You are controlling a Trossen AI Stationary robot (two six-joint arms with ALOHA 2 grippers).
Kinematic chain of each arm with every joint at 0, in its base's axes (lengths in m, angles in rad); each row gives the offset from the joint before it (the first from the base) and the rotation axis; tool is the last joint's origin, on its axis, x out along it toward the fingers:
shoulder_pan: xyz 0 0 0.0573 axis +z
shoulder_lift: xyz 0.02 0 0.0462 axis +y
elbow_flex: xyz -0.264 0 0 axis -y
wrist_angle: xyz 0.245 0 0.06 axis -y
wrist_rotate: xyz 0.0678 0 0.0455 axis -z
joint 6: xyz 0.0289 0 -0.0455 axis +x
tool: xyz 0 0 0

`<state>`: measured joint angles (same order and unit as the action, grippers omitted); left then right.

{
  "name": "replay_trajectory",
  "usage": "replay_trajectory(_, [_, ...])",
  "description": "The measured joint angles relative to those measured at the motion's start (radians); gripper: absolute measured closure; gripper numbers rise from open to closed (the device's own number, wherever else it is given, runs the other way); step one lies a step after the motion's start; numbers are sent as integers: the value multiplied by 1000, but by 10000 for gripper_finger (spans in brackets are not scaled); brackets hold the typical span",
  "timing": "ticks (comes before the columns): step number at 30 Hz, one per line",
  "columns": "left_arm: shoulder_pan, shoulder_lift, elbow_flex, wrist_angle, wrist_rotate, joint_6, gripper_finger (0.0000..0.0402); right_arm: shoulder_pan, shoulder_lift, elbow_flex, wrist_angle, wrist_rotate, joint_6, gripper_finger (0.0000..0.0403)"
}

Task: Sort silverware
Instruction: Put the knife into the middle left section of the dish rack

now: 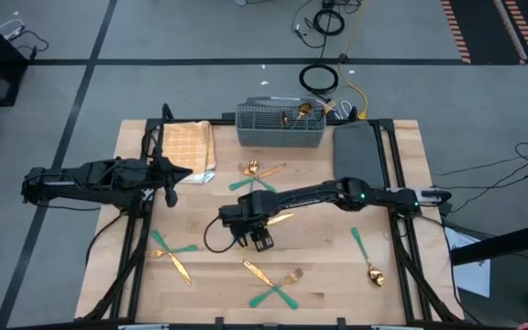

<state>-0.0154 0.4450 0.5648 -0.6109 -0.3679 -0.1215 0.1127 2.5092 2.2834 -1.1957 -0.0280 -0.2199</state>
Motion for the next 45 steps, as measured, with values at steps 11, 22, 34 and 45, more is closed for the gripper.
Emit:
replay_trajectory(11, [0,0,0,1,0,0,381,0,-9,-204,145,31,0,236])
replay_trajectory(22, [0,0,0,1,-3,0,381,13,-15,-250,158,87,5,397])
replay_trajectory(34, [0,0,0,1,-6,-1,381,27,2,-98,99,128,59,402])
replay_trajectory(45, [0,0,0,0,-6,-1,381,22,-2,-45,90,177,66,403])
